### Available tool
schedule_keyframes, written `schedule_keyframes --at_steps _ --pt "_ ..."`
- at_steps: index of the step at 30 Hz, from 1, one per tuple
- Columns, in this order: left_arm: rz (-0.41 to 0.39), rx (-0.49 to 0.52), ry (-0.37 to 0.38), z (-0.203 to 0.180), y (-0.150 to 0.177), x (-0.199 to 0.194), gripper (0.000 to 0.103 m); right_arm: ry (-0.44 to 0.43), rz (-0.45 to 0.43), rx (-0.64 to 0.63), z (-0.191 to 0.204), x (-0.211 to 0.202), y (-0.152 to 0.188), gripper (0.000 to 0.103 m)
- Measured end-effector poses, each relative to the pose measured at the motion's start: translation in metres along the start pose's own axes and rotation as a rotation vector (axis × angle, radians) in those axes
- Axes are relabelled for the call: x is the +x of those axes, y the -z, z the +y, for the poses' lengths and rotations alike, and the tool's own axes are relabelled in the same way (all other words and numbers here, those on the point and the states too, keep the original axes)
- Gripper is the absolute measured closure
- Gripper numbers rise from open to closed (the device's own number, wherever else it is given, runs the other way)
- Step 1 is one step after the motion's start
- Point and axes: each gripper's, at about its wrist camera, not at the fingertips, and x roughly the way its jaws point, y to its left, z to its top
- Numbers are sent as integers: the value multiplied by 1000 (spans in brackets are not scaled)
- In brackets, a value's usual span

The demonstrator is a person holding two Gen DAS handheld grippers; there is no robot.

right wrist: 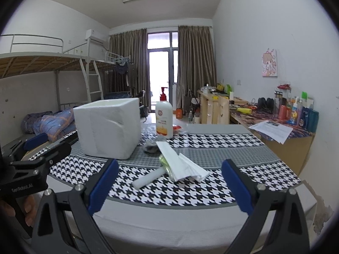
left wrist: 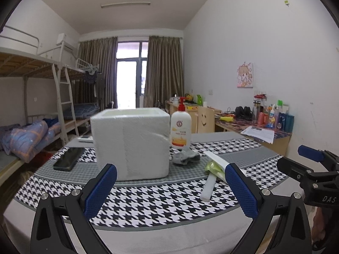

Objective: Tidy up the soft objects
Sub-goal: 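Move the left tool to the white foam stick and close on it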

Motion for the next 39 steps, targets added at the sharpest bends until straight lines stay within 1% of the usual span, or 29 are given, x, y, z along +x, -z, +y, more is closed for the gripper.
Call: schedule_keyframes --at_steps 5,10,20,27,32,34,37,39 --pt "23 9 24 -8 6 14 1 13 26 -2 -3 9 5 4" --pt "51 42 52 -18 10 28 1 22 54 -16 -5 20 10 4" --pt "107 55 86 -24 11 59 1 37 121 2 -18 48 15 4" --pt "153 95 119 -36 10 80 1 43 153 3 -27 63 15 4" --pt "206 138 201 -48 9 93 1 34 175 12 -32 72 15 4" --pt "241 161 223 -54 9 101 1 28 184 21 -35 76 15 4" --pt "271 192 223 -60 11 109 5 26 200 34 -40 82 16 4" --pt "302 209 222 -64 14 117 11 20 209 39 -43 85 16 4"
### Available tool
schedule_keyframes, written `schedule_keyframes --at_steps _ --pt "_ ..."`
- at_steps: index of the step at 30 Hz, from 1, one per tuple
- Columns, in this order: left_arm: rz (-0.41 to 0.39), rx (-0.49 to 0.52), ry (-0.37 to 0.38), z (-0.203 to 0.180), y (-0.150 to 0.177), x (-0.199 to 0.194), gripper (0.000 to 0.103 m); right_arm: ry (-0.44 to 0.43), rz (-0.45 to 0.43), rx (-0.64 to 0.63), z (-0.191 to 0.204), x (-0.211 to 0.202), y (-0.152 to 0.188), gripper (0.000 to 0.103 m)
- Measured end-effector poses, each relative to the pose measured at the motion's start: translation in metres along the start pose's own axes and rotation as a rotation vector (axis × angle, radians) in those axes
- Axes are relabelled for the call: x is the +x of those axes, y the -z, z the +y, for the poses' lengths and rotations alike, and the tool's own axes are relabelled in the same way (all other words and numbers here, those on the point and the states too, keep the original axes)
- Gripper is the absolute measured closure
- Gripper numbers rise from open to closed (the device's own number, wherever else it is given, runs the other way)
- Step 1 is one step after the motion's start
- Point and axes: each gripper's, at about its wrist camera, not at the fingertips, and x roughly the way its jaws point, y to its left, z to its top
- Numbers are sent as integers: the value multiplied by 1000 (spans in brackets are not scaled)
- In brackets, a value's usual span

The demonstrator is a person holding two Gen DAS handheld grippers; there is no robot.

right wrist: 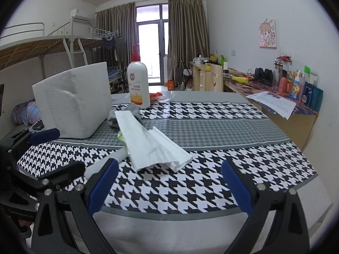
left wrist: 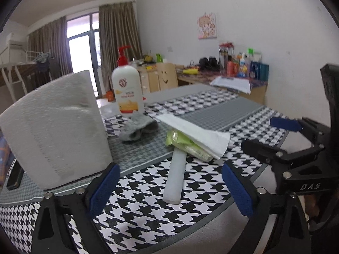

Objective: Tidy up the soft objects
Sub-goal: 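Move the left tool to the white foam stick and close on it, then grasp the white tissue sheet with the right tool while the left tool holds the stick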

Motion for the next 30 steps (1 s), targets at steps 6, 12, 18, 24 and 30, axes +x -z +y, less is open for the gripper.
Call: schedule_keyframes --at_steps 6,12,18,24,30 --pt "108 -6 25 2 -1 25 30 -5 18 5 -6 7 -3 4" --pt "212 -22 62 3 1 43 39 -10 34 -5 -9 13 -6 4" --pt "274 -6 42 -2 6 53 48 -23 37 -11 -7 16 -8 4" --pt "254 11 44 -6 7 51 70 -28 49 -27 -4 22 -9 4" --pt "252 -56 61 4 8 50 81 -43 66 -57 5 29 -13 4"
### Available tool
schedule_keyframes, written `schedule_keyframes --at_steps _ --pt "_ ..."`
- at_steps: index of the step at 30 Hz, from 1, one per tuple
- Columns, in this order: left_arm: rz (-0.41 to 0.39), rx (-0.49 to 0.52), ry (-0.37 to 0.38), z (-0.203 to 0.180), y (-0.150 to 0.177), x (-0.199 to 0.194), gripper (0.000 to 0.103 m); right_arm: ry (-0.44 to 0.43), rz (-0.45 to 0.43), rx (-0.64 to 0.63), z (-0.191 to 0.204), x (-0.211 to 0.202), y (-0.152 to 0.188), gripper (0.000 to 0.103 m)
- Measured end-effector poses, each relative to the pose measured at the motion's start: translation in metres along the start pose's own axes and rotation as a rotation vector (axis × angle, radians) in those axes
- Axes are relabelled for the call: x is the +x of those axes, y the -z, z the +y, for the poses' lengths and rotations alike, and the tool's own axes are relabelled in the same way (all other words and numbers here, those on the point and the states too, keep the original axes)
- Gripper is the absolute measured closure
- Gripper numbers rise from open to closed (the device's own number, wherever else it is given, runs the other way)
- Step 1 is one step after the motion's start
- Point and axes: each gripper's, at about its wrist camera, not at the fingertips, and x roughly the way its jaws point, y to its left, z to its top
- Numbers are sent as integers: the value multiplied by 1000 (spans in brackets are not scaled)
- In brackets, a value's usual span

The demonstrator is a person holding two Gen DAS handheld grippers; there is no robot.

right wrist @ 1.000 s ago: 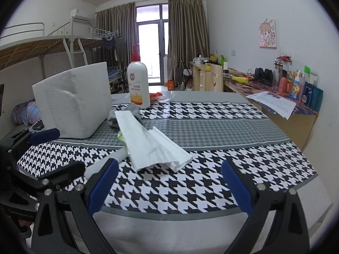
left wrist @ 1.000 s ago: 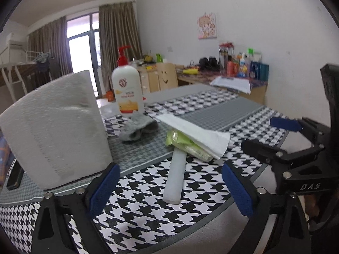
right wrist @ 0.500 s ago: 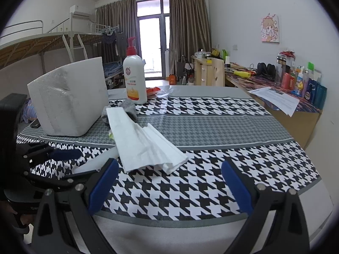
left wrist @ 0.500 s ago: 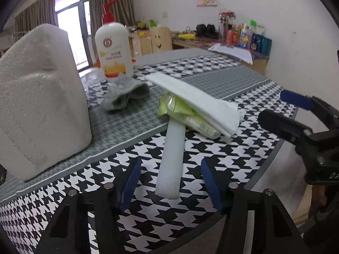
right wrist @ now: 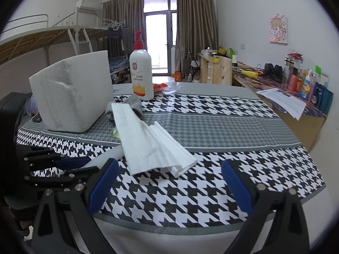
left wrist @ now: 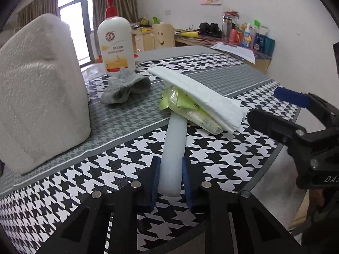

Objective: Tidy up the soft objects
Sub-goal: 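Grasp the white tissue sheet with the right tool while the left tool holds the stick, then lift the tissue with the right tool while the left tool lifts the white stick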

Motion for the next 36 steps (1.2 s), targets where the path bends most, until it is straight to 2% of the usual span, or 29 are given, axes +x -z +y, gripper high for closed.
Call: schedule_keyframes --at_steps 8,11,15,17,19,20,22,24,36 --pt "-6 -15 9 1 0 -1 81 -26 15 -45 11 11 -11 4" --pt "-6 -15 9 1 1 -2 82 -38 41 -46 11 19 -14 11" --pt "-6 -15 9 1 0 -2 82 -47 100 -38 7 34 -14 27" --pt "-6 -16 10 1 1 -2 82 -59 137 -21 4 41 -13 40" --pt "-6 -16 9 1 1 -2 82 -81 168 -2 2 46 -11 61" --pt "-6 -15 9 1 1 -2 82 -85 169 4 1 46 -11 65" --pt "-6 -16 10 1 1 -2 82 -92 166 14 -1 43 -10 83" --pt "-6 -16 10 1 0 -1 82 -102 160 25 -3 38 -9 89" --pt "-7 -18 10 1 1 -1 82 -67 83 77 -21 -21 2 92"
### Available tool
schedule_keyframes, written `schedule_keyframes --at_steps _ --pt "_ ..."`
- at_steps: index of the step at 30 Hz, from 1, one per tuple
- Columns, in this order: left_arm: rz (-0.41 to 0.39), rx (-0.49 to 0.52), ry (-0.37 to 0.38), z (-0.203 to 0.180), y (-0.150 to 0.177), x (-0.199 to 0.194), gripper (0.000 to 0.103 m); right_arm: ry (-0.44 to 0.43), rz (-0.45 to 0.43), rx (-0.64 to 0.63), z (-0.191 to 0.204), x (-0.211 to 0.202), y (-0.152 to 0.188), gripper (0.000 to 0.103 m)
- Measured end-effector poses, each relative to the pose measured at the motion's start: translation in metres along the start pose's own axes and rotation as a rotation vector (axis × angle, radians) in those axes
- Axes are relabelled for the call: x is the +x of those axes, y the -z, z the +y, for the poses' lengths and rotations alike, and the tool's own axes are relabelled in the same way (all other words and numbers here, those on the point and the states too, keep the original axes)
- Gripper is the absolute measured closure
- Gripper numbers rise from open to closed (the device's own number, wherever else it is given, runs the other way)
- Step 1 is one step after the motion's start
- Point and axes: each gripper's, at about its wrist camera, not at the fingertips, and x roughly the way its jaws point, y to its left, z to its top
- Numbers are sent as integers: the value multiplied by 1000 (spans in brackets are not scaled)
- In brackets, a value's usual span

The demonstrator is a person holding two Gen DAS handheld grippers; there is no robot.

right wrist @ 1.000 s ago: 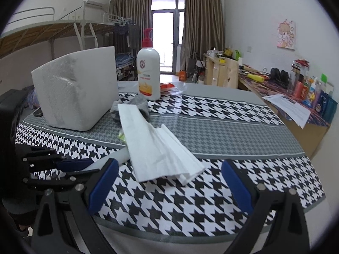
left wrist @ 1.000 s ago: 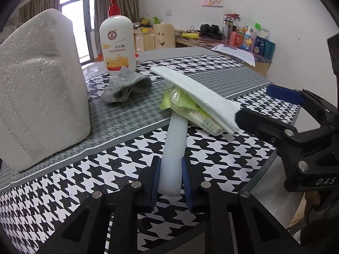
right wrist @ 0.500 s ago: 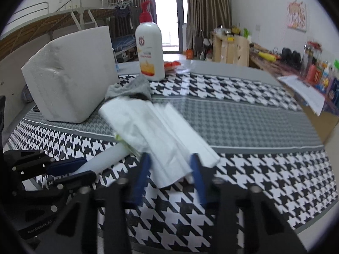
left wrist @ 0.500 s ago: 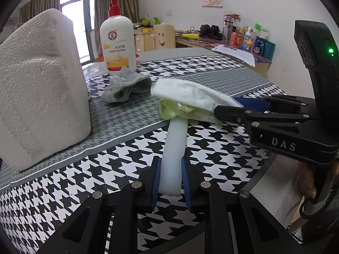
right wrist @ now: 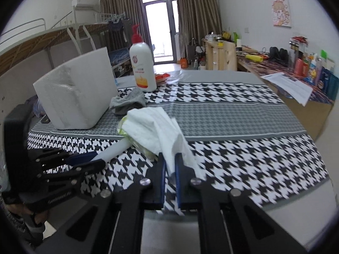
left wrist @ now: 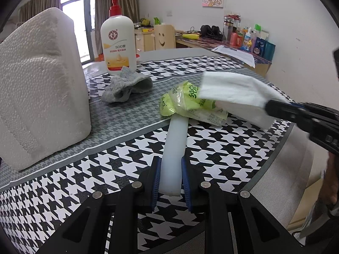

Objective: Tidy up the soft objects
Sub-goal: 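Lift the tissue with the right tool while the left tool lifts the white stick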

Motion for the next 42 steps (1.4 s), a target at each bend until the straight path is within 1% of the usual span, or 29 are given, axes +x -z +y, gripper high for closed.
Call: schedule_keyframes --at_steps 2,7,11,12,17,18,19,20,21,22,23,29,33,37,38,40,41,42 --pt "-3 -4 2 1 0 -1 82 8 -13 -1 0 -7 2 92" --pt "-31 -11 -10 0 1 -6 86 9 -31 9 -1 -15 6 92" --pt "-59 -7 -29 -2 4 -13 88 8 -24 8 0 -18 12 94" --pt "-61 -1 -33 -3 6 -16 88 11 -5 -6 1 -18 15 94" --pt "-69 -12 -39 -1 10 -21 88 51 13 -35 1 -16 26 92" --pt "-71 -16 -41 -1 10 -22 88 55 20 -47 2 -13 27 87" --pt "-70 -19 -44 1 10 -22 88 62 21 -58 5 -13 27 76" --pt "-69 -24 -45 2 11 -21 88 73 19 -73 7 -11 28 67" --pt "-67 -30 -46 3 11 -21 88 81 9 -86 8 -11 29 51" --pt "-64 -32 -46 3 11 -20 88 88 2 -93 9 -10 29 41" --pt "-62 -35 -43 4 11 -19 88 95 1 -100 10 -9 30 41" --pt "-65 -33 -37 4 11 -19 88 122 50 -118 6 12 28 41" --pt "-62 -33 -29 5 11 -18 88 120 103 -102 0 24 29 41" --pt "-68 -32 -24 6 12 -18 88 104 113 -97 2 26 31 42" --pt "-70 -29 -25 5 12 -18 88 94 116 -94 1 26 30 44" --pt "-73 -26 -24 5 11 -18 88 85 124 -97 4 24 31 59" --pt "-76 -26 -23 5 11 -19 88 80 127 -102 6 23 31 64" --pt "-76 -26 -20 4 12 -20 88 69 130 -108 8 22 32 78"
